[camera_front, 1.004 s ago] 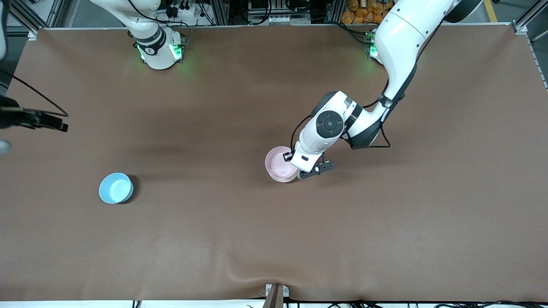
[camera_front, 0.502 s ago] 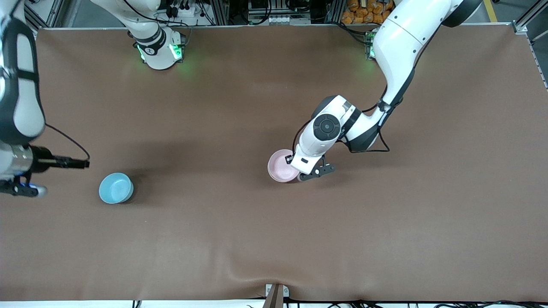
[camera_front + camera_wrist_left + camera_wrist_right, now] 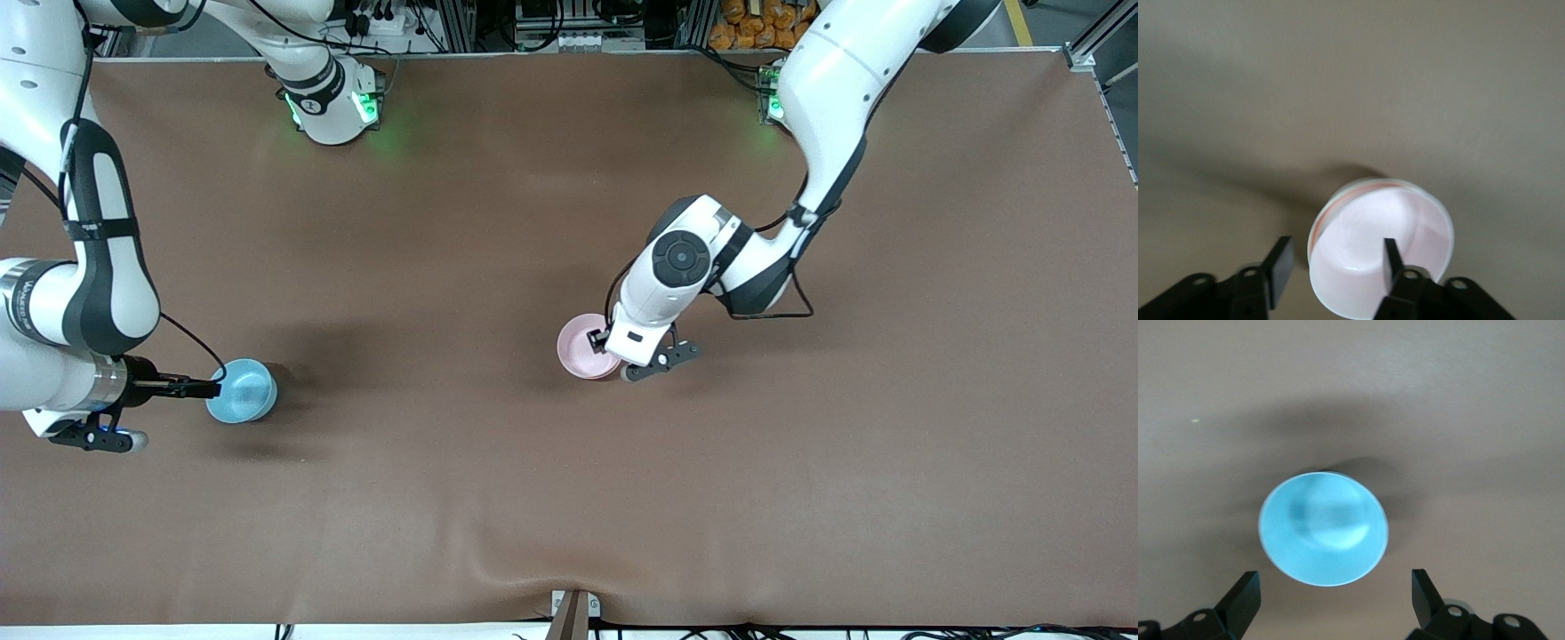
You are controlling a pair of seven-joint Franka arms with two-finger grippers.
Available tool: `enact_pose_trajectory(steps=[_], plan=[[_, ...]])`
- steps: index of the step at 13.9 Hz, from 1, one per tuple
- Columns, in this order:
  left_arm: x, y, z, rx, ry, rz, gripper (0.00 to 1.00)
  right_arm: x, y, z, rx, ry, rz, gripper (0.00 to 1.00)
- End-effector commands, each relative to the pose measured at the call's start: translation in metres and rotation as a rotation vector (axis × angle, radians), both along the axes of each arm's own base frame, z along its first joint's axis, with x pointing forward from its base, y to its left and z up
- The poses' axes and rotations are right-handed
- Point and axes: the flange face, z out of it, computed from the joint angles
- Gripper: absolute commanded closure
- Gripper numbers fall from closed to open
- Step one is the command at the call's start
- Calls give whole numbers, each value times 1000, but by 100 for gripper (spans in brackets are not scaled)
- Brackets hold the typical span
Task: Stack pink and blue bowls on white bowl
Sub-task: 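Lower the pink bowl into the white bowl while the right gripper reaches the blue bowl, then grasp the blue bowl rim with the right gripper while the left gripper withdraws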
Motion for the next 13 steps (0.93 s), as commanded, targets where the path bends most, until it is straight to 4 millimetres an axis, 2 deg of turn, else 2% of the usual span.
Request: enact_pose_trajectory(steps=[1, 4, 6, 8, 10, 11, 12, 13], plan=[[21, 54, 102, 71, -53, 36, 0, -4, -27, -20, 6, 4, -4, 0], [35, 111, 193, 93, -74, 44, 0, -18, -38, -55, 2, -38, 5, 0], [34, 147, 251, 91, -111, 5, 0, -20, -33, -61, 5, -40, 9, 0], [29, 183, 292, 102, -155, 24, 0, -21, -32, -71, 13, -28, 5, 0], [20, 208, 321, 123, -156, 36, 0, -23, -33, -82, 18, -15, 2, 0], [16, 221, 332, 136, -137, -17, 0, -25, -33, -87, 20, -6, 0, 20], [11, 223, 337, 119, -95, -95, 0, -29, -32, -92, 25, 7, -1, 63], [10, 229, 350, 102, -96, -114, 0, -32, -34, -95, 27, 11, -5, 85]])
